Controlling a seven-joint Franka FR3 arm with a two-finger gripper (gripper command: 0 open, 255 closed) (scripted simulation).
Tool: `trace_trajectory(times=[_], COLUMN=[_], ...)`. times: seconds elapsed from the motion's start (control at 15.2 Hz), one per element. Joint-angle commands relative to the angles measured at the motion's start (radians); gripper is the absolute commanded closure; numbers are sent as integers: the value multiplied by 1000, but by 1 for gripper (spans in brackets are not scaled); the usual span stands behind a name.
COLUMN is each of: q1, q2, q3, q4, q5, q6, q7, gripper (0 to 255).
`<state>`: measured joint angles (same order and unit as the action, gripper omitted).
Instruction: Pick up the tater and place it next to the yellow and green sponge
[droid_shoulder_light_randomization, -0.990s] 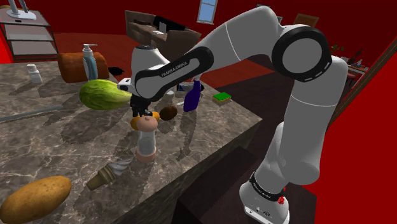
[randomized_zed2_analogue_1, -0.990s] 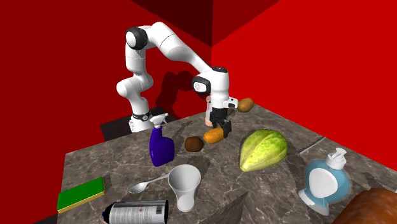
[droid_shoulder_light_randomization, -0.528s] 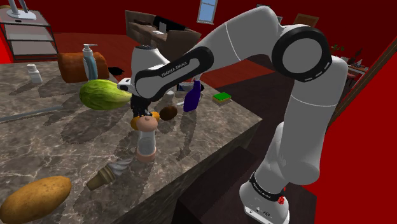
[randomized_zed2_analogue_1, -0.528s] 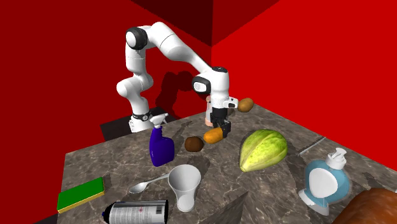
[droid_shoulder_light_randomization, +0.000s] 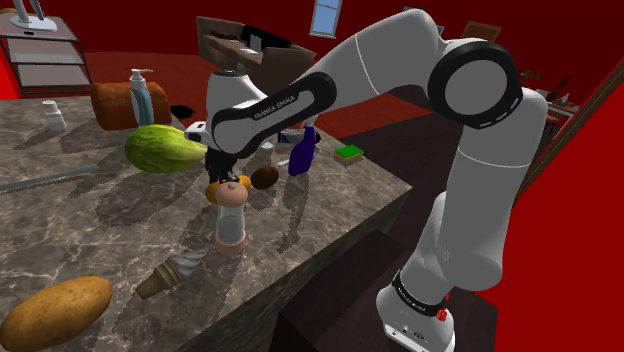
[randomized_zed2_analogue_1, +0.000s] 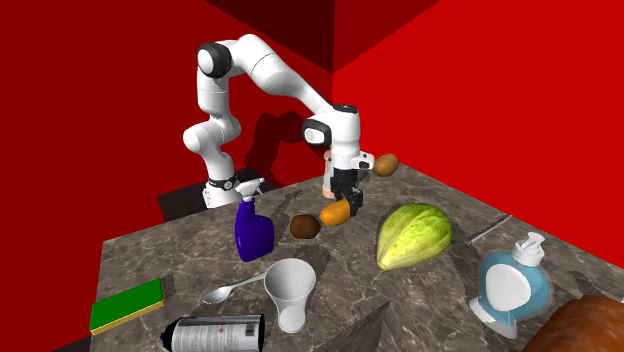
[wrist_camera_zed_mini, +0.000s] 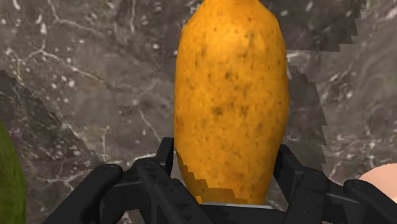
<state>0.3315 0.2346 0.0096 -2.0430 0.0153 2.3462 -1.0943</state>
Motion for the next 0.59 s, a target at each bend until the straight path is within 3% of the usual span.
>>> trace_trajectory(times=[0.0, 0.53], q1=[0, 0], q2=[-11, -65], q3=[0, 0], q4=[6, 49], q5=[0, -1], q6=[-18, -114], q7=[1, 2], gripper=[255, 255])
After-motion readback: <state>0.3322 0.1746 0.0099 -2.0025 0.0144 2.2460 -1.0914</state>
